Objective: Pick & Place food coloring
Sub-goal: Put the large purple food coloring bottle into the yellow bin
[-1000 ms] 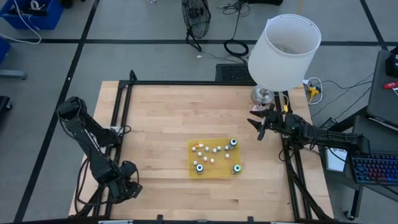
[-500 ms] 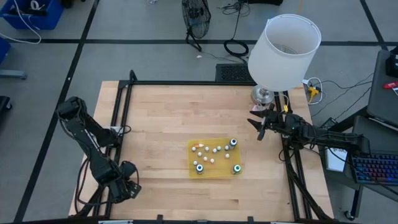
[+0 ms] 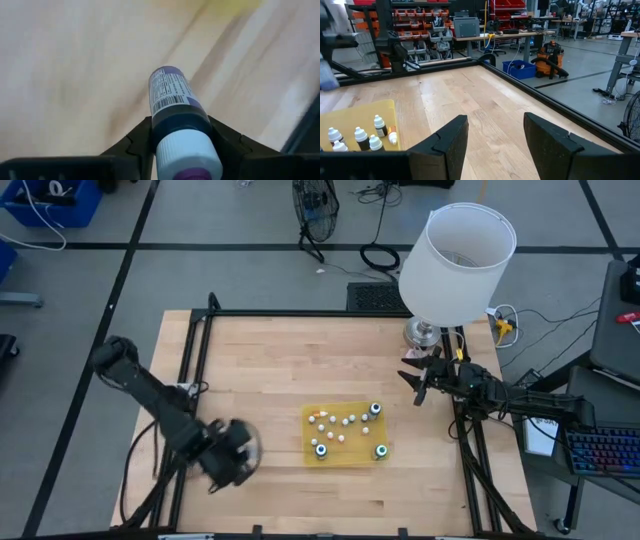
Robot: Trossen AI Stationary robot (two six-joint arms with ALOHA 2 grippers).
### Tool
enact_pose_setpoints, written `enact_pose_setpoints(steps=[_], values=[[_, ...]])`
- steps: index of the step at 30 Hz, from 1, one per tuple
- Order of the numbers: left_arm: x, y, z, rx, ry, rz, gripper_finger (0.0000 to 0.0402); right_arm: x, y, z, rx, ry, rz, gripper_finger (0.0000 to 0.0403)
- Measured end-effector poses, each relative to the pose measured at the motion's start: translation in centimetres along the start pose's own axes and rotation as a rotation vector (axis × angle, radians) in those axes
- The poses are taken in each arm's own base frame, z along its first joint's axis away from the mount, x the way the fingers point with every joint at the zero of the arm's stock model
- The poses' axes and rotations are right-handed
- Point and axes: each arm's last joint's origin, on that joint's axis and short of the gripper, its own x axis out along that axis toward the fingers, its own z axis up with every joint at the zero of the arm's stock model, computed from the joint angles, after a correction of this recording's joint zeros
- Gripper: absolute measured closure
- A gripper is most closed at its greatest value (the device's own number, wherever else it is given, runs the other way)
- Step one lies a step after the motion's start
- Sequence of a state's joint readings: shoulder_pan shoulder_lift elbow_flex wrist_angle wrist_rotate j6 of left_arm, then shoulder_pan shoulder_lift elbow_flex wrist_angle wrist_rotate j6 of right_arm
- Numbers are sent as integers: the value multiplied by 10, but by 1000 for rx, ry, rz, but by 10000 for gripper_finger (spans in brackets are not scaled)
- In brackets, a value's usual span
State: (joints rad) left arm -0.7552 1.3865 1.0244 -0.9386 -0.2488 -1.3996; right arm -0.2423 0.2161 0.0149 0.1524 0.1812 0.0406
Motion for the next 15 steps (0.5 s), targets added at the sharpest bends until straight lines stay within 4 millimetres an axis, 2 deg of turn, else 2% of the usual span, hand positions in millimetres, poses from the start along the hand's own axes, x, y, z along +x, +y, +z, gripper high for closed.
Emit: enact_pose_setpoints(steps=[4, 9, 12, 15], values=[[-30, -17, 56, 179, -185, -85, 260, 0, 0, 0, 0, 0, 0, 222], [-63, -25, 121, 454, -355, -108, 260, 0, 0, 0, 0, 0, 0, 222], [-67, -28, 157, 570, -387, -73, 261, 0, 0, 0, 0, 0, 0, 222], [-55, -35, 186, 662, -320, -51, 261, 0, 0, 0, 0, 0, 0, 222]])
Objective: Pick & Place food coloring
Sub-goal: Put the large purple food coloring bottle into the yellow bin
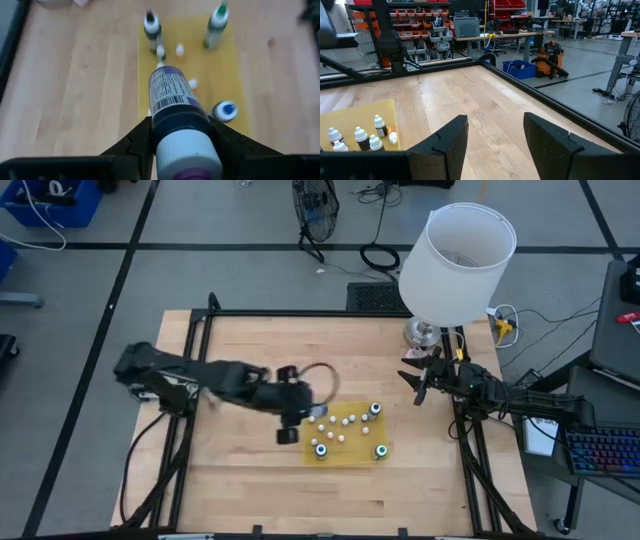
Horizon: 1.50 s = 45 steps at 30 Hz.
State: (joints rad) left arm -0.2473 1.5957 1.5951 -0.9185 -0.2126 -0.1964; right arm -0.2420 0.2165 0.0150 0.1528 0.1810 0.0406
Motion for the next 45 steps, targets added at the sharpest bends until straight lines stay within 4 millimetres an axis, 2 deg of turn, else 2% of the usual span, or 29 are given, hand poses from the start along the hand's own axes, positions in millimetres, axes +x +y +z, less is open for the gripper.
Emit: enact_pose_setpoints(steps=[3, 8, 16, 24, 32, 45], values=[[24, 1, 6, 49, 164, 17, 261, 0, 0, 0, 0, 0, 0, 222], [53, -4, -5, 78, 429, 70, 261, 0, 0, 0, 0, 0, 0, 222], [85, -19, -13, 109, 508, 40, 261, 0, 0, 0, 0, 0, 0, 222], [112, -18, -19, 128, 568, 44, 261, 0, 0, 0, 0, 1, 0, 222], [123, -19, -21, 117, 589, -4, 261, 0, 0, 0, 0, 0, 0, 222], [125, -19, -20, 98, 589, -58, 261, 0, 0, 0, 0, 0, 0, 222]])
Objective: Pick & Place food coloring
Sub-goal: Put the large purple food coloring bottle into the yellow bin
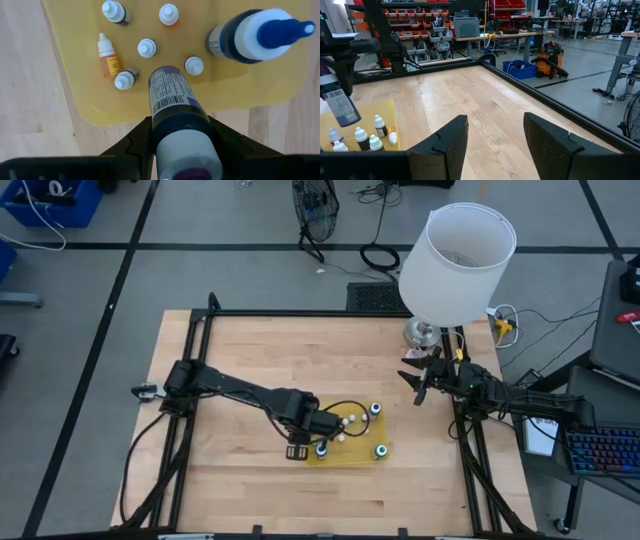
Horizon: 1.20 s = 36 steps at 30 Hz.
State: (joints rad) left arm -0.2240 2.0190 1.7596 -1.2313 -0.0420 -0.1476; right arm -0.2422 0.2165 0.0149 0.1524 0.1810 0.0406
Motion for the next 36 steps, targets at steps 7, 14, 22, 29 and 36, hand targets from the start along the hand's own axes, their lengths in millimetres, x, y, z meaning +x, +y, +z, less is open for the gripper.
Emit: enact_pose_setpoints(steps=[7, 14, 22, 29, 36], values=[[10, 6, 4, 1, 22, -27, 261, 0, 0, 0, 0, 0, 0, 222], [18, 9, 7, 8, 35, -39, 261, 0, 0, 0, -1, 3, 0, 222], [23, 10, 11, 24, 19, -72, 261, 0, 0, 0, 0, 0, 0, 222], [34, 8, 15, 31, 31, -108, 261, 0, 0, 0, 0, 0, 0, 222], [43, 9, 17, 33, 51, -110, 261, 0, 0, 0, 0, 0, 0, 222]])
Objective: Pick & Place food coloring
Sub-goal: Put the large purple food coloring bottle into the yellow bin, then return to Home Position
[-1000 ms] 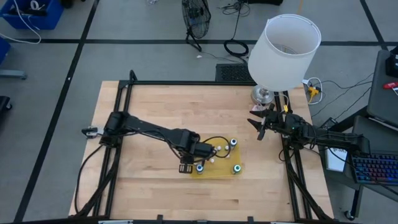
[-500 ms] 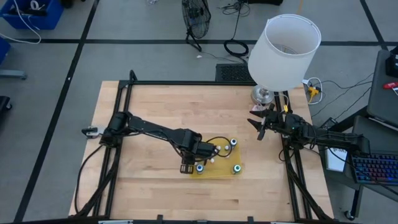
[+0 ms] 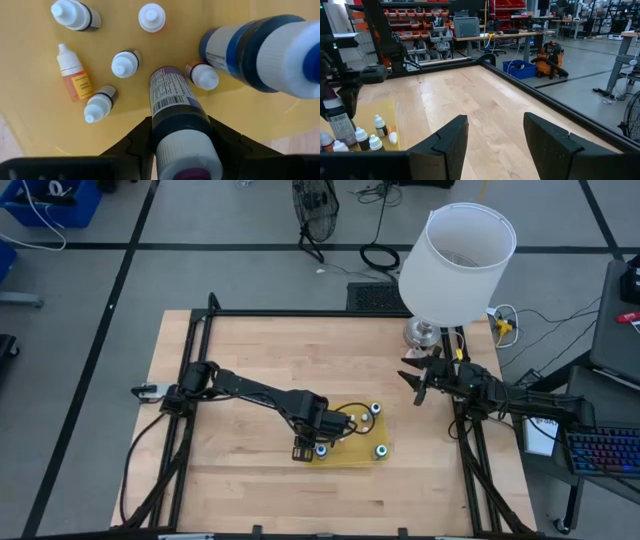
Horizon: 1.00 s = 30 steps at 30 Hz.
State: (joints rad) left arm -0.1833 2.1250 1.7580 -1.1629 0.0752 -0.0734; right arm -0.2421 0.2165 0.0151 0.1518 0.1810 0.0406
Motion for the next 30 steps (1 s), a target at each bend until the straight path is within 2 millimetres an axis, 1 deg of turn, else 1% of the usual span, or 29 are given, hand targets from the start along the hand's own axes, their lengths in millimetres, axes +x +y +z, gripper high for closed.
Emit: enact_pose_setpoints(steps=[2, 4, 8, 11, 15, 18, 21, 24, 27, 29, 30], values=[[0, 0, 0, -12, -1, 0, 261, 0, 0, 0, -1, 3, 0, 222], [0, 0, 0, -18, 0, 1, 243, 0, 0, 0, -1, 3, 0, 222], [-1, 0, 0, -41, 1, 1, 162, 0, 0, 0, 0, 1, 0, 222], [-3, 0, -1, -45, -2, 1, 115, 0, 0, 0, 0, 1, 0, 222], [-14, 0, -5, -91, -20, -1, 75, 0, 0, 0, 0, 0, 0, 222], [-30, 0, -10, -111, -55, -6, 57, 0, 0, 0, 0, 0, 0, 222], [-60, -1, -21, -88, -114, -10, 45, 0, 0, 0, 0, 0, -1, 222], [-100, -2, -43, -44, -193, 13, 39, 0, 0, 0, 0, 0, 0, 222], [-150, 0, -77, -30, -317, 113, 38, 0, 0, 0, 0, -1, 0, 222], [-182, 4, -107, 8, -383, 220, 37, 0, 0, 0, 0, -1, 0, 222], [-195, 7, -123, -18, -401, 262, 37, 0, 0, 0, 0, 0, 0, 222]])
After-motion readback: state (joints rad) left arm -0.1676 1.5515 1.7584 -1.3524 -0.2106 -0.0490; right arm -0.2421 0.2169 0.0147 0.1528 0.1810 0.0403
